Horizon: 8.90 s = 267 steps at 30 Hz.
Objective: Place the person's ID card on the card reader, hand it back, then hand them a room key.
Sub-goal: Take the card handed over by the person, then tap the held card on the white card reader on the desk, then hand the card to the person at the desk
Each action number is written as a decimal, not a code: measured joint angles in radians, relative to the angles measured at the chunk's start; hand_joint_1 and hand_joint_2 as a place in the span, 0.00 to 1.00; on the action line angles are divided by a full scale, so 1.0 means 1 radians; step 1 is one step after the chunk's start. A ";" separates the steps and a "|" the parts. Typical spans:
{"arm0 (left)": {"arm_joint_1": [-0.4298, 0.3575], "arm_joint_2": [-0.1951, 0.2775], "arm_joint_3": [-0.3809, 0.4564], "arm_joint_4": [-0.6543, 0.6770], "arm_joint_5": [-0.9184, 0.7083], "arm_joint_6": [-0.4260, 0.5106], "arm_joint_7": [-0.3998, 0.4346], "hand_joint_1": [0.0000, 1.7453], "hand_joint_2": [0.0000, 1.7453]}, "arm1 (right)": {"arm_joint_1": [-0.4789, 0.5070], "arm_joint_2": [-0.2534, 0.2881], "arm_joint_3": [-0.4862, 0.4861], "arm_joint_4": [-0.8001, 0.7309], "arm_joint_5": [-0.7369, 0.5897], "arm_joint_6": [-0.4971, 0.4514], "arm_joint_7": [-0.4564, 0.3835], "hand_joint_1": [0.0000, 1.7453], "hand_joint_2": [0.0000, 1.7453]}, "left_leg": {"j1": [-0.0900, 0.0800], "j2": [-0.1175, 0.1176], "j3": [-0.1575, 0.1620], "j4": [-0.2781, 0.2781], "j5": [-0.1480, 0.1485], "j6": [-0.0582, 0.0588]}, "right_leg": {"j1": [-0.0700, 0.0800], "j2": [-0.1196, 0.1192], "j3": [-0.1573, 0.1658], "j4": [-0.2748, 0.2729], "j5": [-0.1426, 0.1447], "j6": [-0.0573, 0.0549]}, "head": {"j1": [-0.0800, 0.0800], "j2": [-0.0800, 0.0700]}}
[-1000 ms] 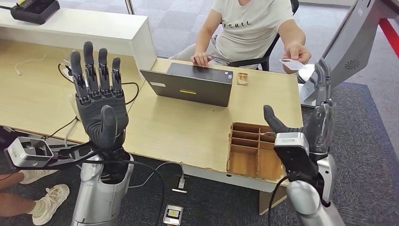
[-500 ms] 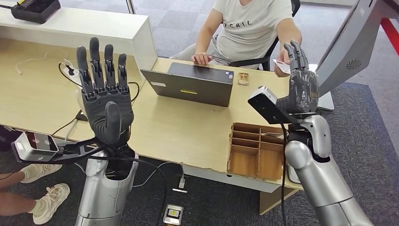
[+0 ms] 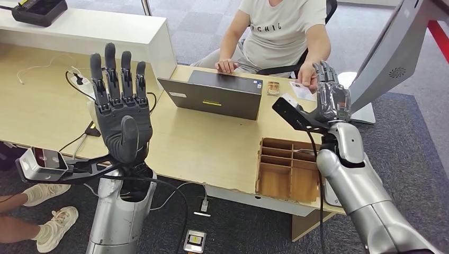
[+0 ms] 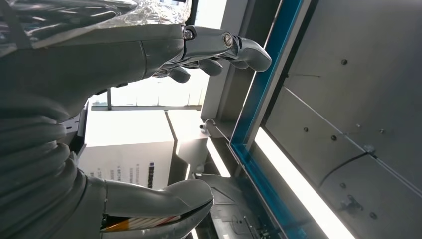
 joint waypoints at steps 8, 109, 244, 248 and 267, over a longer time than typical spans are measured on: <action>0.001 0.000 0.005 0.000 0.007 0.015 0.000 0.00 1.00 | -0.010 -0.004 0.018 0.098 0.000 -0.002 0.026 1.00 1.00 | 0.000 0.000 0.000 0.000 0.000 0.000 | 0.000 0.000 0.000 0.000 0.000 0.000 | 0.000 0.000; 0.106 0.093 -0.016 -0.130 0.004 0.237 0.000 0.00 1.00 | 0.650 -0.214 -0.362 -0.354 -0.318 -0.290 -0.014 1.00 1.00 | 0.000 0.000 0.001 0.000 0.000 0.000 | 0.000 0.000 0.000 -0.001 0.000 0.000 | 0.000 0.000; 0.002 -0.028 -0.021 0.033 0.023 -0.015 0.002 0.00 1.00 | -0.025 -0.034 -0.057 0.047 0.136 0.060 0.152 0.01 1.00 | 0.000 0.000 0.000 0.000 0.000 0.000 | 0.000 0.000 0.000 0.000 0.000 0.001 | 0.000 0.000; 0.002 -0.028 -0.017 0.039 0.022 -0.017 0.002 0.00 1.00 | -0.025 -0.031 -0.047 0.075 0.132 0.053 0.156 0.00 1.00 | 0.000 0.000 0.000 0.000 0.000 0.000 | 0.000 0.000 0.000 0.000 0.000 0.001 | 0.000 0.000; 0.007 -0.020 -0.002 0.040 0.009 0.062 0.002 0.00 1.00 | 0.064 -0.066 -0.037 -0.123 -0.037 -0.033 0.070 0.00 1.00 | 0.000 0.001 0.001 0.000 0.000 0.000 | 0.000 0.000 0.000 0.000 0.000 0.001 | 0.000 0.000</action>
